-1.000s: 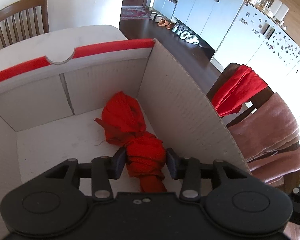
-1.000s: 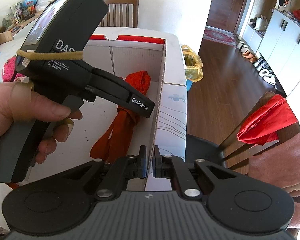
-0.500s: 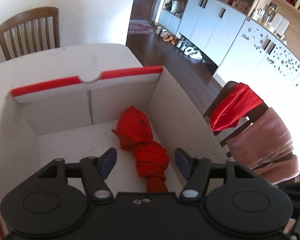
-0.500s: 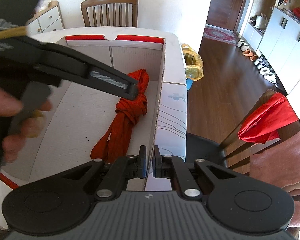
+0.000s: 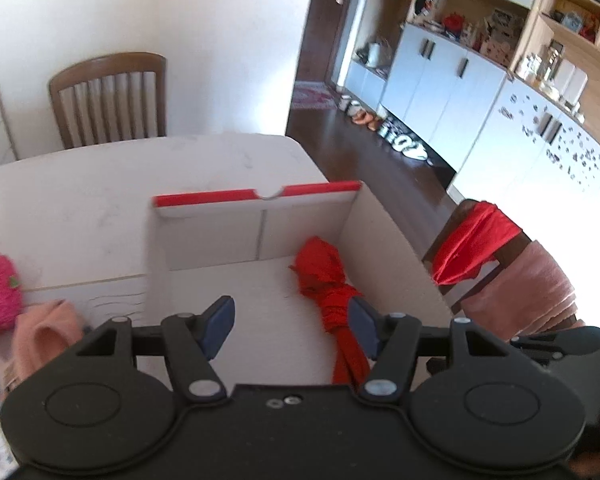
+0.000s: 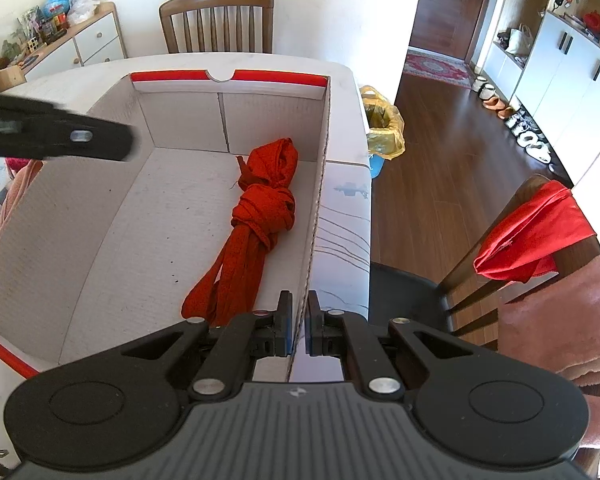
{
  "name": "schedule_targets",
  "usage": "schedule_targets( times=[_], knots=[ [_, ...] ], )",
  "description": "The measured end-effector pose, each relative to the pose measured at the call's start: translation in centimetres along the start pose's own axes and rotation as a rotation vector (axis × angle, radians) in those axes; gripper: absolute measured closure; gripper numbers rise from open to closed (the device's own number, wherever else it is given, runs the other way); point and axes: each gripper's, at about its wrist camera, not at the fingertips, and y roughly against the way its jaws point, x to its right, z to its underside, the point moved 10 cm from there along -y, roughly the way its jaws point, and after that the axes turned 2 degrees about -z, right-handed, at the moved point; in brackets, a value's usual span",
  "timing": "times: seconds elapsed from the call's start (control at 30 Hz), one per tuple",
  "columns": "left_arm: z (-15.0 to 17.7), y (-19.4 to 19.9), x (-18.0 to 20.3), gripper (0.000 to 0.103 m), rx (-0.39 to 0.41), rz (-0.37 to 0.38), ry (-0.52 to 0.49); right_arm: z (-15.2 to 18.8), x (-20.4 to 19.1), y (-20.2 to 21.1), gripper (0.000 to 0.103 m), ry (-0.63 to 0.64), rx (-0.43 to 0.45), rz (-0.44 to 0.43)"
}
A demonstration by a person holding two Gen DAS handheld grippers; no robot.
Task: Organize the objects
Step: 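Open the left gripper to drop the red cloth into the box, then move the left gripper back to the pink scarf and grasp it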
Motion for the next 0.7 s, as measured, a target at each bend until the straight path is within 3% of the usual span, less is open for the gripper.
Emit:
schedule_targets(
  times=[0.37,0.7],
  knots=[
    [3.5,4.8,-6.3,0.04,0.026,-0.094,0.094,-0.1,-0.3,0.2,0.098,0.013,-0.002,0.015],
    [6.5,7.2,-12.7,0.024,0.036,-0.164,0.153,-0.2,-0.4,0.3,0.098,-0.016,-0.014,0.051]
  ],
)
